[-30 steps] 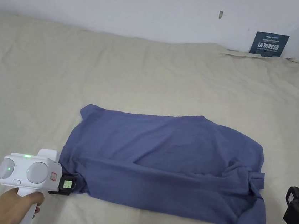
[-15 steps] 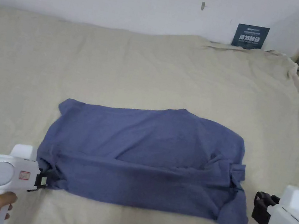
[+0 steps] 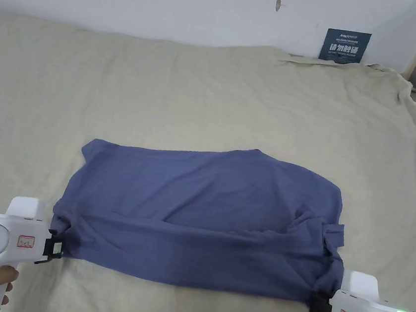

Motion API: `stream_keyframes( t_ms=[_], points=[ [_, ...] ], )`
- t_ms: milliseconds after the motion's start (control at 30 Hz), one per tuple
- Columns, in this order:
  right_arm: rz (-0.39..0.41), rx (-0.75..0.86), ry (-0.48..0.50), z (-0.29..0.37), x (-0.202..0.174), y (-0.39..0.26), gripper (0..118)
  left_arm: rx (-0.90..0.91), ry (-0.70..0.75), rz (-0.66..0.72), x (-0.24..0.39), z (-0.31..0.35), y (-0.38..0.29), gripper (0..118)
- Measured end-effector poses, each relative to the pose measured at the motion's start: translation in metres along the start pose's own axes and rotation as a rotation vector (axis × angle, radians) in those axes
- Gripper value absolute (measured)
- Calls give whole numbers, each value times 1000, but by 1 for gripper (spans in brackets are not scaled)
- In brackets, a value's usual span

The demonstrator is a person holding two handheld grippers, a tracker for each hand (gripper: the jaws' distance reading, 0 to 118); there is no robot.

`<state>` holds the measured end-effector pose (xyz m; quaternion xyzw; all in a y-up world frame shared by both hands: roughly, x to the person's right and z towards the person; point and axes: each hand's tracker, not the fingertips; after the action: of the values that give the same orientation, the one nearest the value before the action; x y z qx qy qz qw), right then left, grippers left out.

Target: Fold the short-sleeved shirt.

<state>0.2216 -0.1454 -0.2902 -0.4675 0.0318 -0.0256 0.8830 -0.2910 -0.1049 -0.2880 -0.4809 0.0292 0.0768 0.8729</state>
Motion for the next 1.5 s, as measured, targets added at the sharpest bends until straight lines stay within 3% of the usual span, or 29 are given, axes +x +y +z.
stream_keyframes(
  t_ms=[467, 567, 700, 1133, 1333, 1367, 1400, 1433, 1500],
  points=[
    [-36, 134, 97, 74, 42, -6, 5, -2, -34, 107, -28, 29, -25, 4],
    [-22, 146, 68, 94, 43, -18, 5, 0, -19, 120, -30, 46, -42, 4],
    [-33, 128, 101, 111, 48, -40, 5, -34, -59, 126, -32, 65, -75, 4],
    [-47, -51, -2, 56, 45, -84, 5, -102, 24, 124, -34, 23, -120, 4],
    [-49, -31, -2, 75, 39, -75, 6, -89, 33, 127, -33, 33, -113, 6],
    [-44, -14, -8, 81, 38, -71, 9, -85, 36, 126, -31, 37, -110, 13],
    [-36, 14, -18, 88, 36, -66, 21, -80, 54, 122, -29, 43, -106, 28],
    [-27, 41, -19, 92, 41, -61, 40, -67, 76, 112, -28, 47, -101, 48],
    [-20, 91, 0, 105, 41, -49, 91, -27, 103, 105, -25, 59, -93, 96]
  ],
)
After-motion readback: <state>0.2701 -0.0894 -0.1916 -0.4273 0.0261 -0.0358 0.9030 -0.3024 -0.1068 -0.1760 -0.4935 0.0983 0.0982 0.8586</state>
